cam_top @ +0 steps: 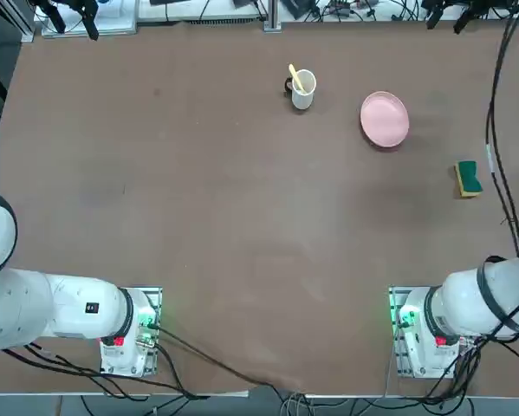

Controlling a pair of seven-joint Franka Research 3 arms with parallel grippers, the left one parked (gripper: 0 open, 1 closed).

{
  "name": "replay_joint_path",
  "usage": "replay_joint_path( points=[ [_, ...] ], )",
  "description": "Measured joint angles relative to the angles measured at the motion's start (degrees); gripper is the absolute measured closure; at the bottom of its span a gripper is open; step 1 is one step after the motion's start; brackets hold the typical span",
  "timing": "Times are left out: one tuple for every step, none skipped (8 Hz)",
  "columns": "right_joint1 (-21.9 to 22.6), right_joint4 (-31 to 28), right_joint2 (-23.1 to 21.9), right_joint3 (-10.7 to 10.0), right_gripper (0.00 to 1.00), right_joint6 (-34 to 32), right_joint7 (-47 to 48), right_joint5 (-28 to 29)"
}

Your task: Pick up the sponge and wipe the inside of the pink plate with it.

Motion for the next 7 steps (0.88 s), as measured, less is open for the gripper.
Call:
replay_joint_path(
  points=[
    [0.00, 1.59, -0.30, -0.19, 0.00, -2.58, 0.00, -0.20],
    [-0.02, 2.59, -0.59, -0.38, 0.00, -4.32, 0.00, -0.33],
    [-0.05, 3.50, -0.86, -0.57, 0.00, -5.79, 0.00, -0.57],
    [-0.08, 4.63, -1.00, -0.80, 0.00, -7.06, 0.00, -1.29],
    [-0.10, 5.57, -1.09, -0.95, 0.00, -7.91, 0.00, -2.31],
    [-0.06, 5.90, -1.18, -0.88, 0.00, -8.20, 0.00, -3.34],
    [-0.01, 5.90, -1.22, -0.69, 0.00, -8.23, 0.00, -4.07]
  ],
)
